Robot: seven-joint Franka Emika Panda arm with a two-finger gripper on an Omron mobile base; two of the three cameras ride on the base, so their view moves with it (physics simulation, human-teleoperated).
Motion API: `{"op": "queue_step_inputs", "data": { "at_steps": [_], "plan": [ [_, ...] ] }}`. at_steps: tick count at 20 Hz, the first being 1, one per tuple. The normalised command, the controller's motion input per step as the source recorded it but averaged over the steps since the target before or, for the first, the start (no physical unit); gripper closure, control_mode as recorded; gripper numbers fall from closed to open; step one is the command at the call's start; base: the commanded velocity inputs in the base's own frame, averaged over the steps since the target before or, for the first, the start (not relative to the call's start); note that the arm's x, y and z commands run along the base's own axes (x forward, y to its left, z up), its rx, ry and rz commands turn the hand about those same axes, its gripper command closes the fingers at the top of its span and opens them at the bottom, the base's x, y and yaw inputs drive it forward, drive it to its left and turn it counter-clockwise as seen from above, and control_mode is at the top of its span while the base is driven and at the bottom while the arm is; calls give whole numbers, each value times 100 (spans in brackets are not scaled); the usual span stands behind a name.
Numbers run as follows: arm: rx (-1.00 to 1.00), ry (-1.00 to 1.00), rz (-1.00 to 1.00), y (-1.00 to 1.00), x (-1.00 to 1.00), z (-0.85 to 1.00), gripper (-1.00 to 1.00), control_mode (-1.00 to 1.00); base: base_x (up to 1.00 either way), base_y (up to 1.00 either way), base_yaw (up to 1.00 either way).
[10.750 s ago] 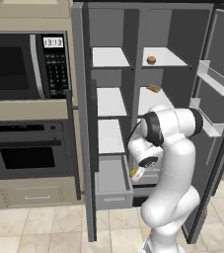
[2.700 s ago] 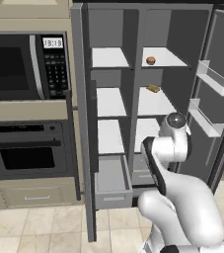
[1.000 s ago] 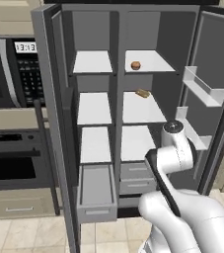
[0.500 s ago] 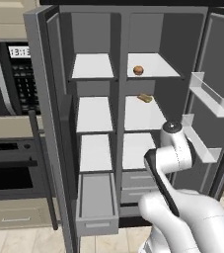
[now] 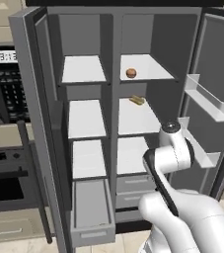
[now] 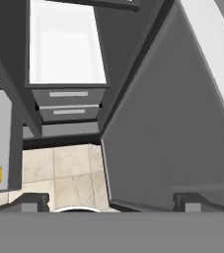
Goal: Take the lemon and tangerine from the fridge shelf and place them in the freezer drawer to begin freezing them.
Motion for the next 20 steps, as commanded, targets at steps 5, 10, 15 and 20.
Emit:
{"op": "queue_step_inputs", "data": {
  "at_steps": [5, 10, 15, 20],
  "plan": [
    [0, 0, 0, 0, 0, 0, -100, 100, 45, 33, -23],
    [0, 0, 0, 0, 0, 0, -100, 100, 52, 17, -11],
    [0, 0, 0, 0, 0, 0, -100, 100, 31, 0, -1],
    [0, -5, 0, 0, 0, 18, -100, -100, 3, 0, 0]
  ]
}}
